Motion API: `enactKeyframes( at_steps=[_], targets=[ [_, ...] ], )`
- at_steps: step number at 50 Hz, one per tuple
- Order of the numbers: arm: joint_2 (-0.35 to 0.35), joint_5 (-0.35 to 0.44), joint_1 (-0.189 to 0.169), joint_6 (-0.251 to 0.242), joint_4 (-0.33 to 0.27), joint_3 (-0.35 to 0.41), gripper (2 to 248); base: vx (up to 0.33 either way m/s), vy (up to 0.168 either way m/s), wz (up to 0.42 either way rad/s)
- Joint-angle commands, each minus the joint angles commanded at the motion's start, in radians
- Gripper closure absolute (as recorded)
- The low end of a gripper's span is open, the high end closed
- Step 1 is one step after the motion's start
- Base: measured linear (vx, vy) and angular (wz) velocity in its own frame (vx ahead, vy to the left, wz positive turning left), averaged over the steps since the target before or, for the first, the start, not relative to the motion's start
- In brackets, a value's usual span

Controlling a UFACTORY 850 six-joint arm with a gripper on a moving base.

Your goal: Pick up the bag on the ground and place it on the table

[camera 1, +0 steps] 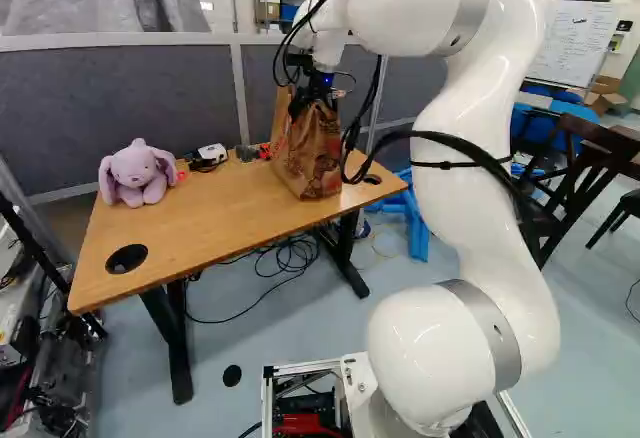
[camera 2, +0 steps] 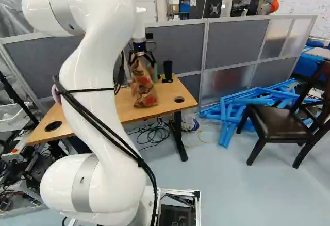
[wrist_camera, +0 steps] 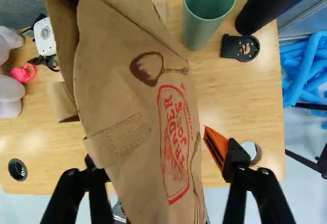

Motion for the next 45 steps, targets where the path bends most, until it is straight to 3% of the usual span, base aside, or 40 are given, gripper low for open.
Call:
enactKeyframes(
  at_steps=[3, 4, 10, 45],
  targets=[
    [0.006, 0.0, 0.0, 0.0, 0.0, 0.0, 48, 0.0, 0.0, 0.0],
    [0.008, 0.0, 0.0, 0.0, 0.0, 0.0, 11, 0.0, 0.0, 0.0],
    [0.021, 0.0, 0.0, 0.0, 0.0, 0.0, 3, 0.0, 0.0, 0.0],
    [0.091, 0.0, 0.0, 0.0, 0.0, -0.007, 3, 0.0, 0.0, 0.0]
  ],
)
